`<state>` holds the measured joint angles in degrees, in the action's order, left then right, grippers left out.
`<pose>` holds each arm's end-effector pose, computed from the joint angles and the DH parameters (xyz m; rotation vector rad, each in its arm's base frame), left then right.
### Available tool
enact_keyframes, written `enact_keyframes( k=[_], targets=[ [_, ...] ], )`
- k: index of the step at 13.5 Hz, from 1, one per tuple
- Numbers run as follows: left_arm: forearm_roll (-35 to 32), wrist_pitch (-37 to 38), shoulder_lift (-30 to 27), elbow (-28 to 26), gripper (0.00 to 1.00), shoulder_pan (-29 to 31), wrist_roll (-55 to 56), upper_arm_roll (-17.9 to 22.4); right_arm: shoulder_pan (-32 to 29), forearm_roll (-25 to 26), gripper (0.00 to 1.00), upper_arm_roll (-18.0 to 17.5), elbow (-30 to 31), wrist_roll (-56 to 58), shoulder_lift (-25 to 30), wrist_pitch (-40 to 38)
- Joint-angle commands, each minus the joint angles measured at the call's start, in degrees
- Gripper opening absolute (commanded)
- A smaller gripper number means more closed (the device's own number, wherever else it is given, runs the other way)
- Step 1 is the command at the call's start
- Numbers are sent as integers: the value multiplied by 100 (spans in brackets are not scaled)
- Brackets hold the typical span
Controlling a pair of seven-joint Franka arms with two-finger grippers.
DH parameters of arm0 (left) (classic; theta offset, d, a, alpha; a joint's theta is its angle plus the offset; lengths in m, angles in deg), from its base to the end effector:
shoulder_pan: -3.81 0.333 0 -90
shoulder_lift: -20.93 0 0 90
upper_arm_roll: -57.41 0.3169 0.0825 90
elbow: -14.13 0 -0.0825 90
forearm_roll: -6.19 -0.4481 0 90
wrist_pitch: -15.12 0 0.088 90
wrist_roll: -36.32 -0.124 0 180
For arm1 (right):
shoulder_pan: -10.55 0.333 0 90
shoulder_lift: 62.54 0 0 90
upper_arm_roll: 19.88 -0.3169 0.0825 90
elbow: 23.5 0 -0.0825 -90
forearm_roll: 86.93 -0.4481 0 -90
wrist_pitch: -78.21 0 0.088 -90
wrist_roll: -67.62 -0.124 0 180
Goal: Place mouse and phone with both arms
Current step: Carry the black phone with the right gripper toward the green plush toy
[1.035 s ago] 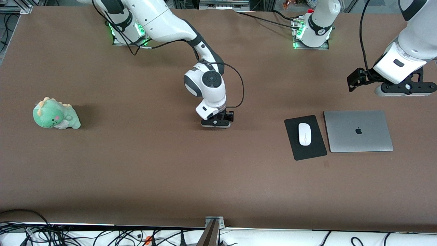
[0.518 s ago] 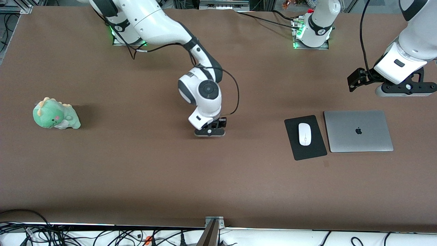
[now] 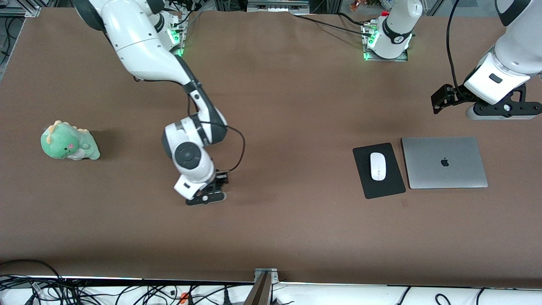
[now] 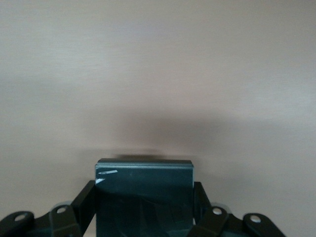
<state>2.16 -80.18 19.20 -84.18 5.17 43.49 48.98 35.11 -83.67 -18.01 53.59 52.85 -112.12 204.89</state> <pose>0.6090 -0.0683 0.5570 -3.0649 0.0083 0.0204 0.7296 0.3071 0.1506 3.0618 0.2820 0.0354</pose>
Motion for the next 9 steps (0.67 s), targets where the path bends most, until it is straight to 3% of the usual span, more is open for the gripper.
enact_keyframes(
  k=[1, 5, 9],
  targets=[
    [105, 82, 15, 92, 100, 92, -163, -63, -537, -202, 41, -81, 480, 274, 491, -100],
    [105, 82, 6, 92, 100, 101, -163, -63, -1399, -590, 41, -64, 1534, 651, 1238, 162],
    [96, 82, 15, 92, 100, 101, -163, -63, -1989, -582, 41, -11, 3203, 1064, 1933, 1619]
  ],
)
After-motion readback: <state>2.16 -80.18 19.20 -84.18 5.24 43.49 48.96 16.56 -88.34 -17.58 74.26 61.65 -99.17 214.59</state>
